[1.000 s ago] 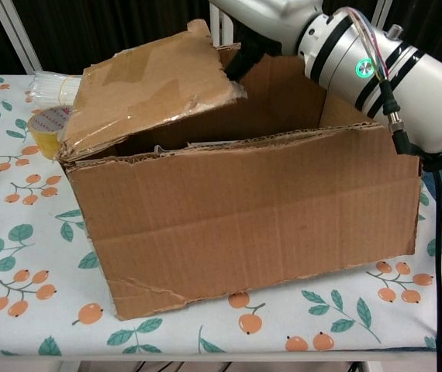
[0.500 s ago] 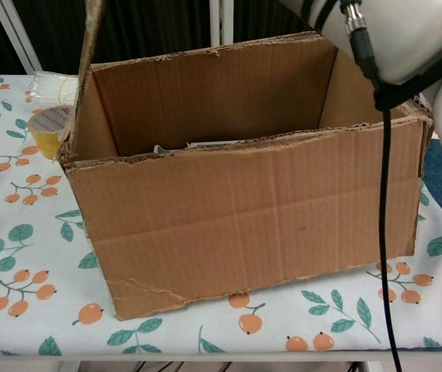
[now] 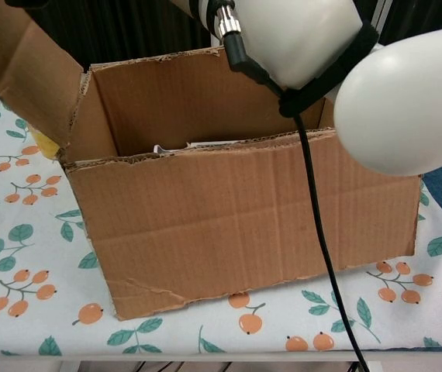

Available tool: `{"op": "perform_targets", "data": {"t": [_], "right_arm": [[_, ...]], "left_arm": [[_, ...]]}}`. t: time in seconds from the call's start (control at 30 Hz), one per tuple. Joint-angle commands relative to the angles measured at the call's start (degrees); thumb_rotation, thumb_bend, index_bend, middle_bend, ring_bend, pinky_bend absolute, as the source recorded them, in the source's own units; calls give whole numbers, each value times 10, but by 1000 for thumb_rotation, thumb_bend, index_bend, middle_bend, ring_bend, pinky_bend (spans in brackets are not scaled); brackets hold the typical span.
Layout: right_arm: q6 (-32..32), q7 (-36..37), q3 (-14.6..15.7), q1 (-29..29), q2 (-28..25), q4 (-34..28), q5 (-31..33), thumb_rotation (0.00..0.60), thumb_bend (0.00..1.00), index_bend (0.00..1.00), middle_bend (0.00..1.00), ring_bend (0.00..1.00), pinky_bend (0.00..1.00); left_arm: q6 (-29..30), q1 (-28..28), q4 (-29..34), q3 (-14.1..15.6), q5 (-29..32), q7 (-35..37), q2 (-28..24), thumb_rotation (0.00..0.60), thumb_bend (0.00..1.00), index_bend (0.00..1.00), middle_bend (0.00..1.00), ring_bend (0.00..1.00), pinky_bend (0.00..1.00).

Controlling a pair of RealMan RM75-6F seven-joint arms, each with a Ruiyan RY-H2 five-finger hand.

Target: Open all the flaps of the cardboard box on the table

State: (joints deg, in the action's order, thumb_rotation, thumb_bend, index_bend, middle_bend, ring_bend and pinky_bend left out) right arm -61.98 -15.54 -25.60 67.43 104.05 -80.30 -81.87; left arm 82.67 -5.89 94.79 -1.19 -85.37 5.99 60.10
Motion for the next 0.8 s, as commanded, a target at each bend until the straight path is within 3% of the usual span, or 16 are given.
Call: {"op": "perform_targets", "data": {"t": [0.03, 0.13, 0.23, 0.43, 0.53, 0.63, 0.8], "right_arm": [[-13, 6, 6, -12, -11, -3, -2, 600, 44, 0, 0, 0, 0], [-27, 5, 15, -31, -39, -22, -9, 600, 48, 0, 0, 0, 0], [-41, -20, 36, -72, -105, -76, -17, 600, 88, 0, 0, 0, 0], [-62, -224, 112, -215, -344, -300, 68, 600, 133, 0, 0, 0, 0], [-128, -243, 154, -301, -436, -374, 79, 600, 133, 0, 0, 0, 0], [-180, -191, 193, -369, -477, -374, 44, 600, 133, 0, 0, 0, 0], [-261, -90, 274, -486, -486, -290, -20, 600, 130, 0, 0, 0, 0]], "left_arm": [[1, 1, -1, 0, 0, 2, 0, 286, 148, 84, 120, 129, 239], [3, 2, -2, 0, -2, 4, 0, 284, 148, 84, 119, 129, 239], [5, 3, -4, -1, -2, 6, 0, 282, 148, 85, 119, 129, 238], [11, 1, -7, -3, -12, -3, 3, 284, 147, 84, 120, 129, 238], [15, -2, -5, -5, -19, -20, 8, 284, 148, 84, 120, 129, 238], [18, -5, 0, -6, -25, -36, 13, 286, 147, 84, 120, 129, 238], [25, -8, 6, -8, -35, -68, 24, 288, 147, 84, 120, 129, 238]]}}
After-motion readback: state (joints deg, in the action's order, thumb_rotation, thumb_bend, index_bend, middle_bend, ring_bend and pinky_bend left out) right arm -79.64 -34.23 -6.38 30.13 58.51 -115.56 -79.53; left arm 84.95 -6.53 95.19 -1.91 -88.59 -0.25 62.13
